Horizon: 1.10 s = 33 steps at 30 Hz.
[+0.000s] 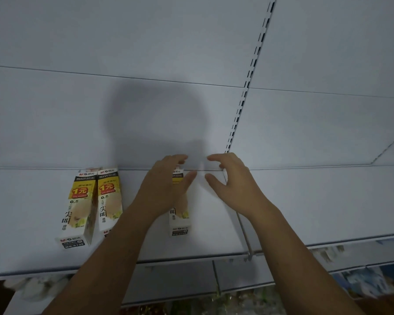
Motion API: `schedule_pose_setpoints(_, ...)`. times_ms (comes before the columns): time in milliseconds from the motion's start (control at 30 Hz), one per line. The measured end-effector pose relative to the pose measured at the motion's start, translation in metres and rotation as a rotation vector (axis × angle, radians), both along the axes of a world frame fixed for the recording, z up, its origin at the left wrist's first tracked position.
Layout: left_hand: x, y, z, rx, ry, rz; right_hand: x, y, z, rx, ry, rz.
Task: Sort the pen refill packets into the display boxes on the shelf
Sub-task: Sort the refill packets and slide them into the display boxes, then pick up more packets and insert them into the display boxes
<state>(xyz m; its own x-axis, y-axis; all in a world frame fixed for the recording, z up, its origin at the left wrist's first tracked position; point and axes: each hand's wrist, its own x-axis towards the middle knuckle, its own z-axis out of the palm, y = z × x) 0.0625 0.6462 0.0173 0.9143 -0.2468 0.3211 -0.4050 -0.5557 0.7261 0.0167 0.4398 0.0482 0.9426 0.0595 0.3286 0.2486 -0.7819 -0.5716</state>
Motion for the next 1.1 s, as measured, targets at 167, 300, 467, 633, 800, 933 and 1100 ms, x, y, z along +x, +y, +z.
schedule_pose_setpoints(167,0.005,-0.039,0.026,0.146,-0.129,-0.160,-0.029,-0.036,0.007,-0.015,-0.013,-0.114)
schedule_pose_setpoints(300,-0.002,-0.085,0.039,0.150,-0.174,-0.287,-0.061,-0.073,0.013,-0.069,0.003,-0.272)
schedule_pose_setpoints(467,-0.027,-0.155,0.046,0.127,-0.186,-0.513,-0.122,-0.121,0.020,-0.096,0.014,-0.529)
schedule_pose_setpoints(633,-0.056,-0.214,0.046,0.122,-0.166,-0.731,-0.181,-0.154,0.028,-0.077,0.008,-0.733)
schedule_pose_setpoints(800,-0.080,-0.266,0.046,0.114,-0.160,-0.846,-0.223,-0.188,0.028,-0.065,0.016,-0.863)
schedule_pose_setpoints(933,-0.094,-0.316,0.045,0.113,-0.165,-0.883,-0.247,-0.229,0.022,-0.054,0.013,-0.905)
schedule_pose_setpoints(1100,-0.118,-0.392,0.043,0.125,-0.163,-0.902,-0.275,-0.294,0.013,-0.027,0.004,-0.926)
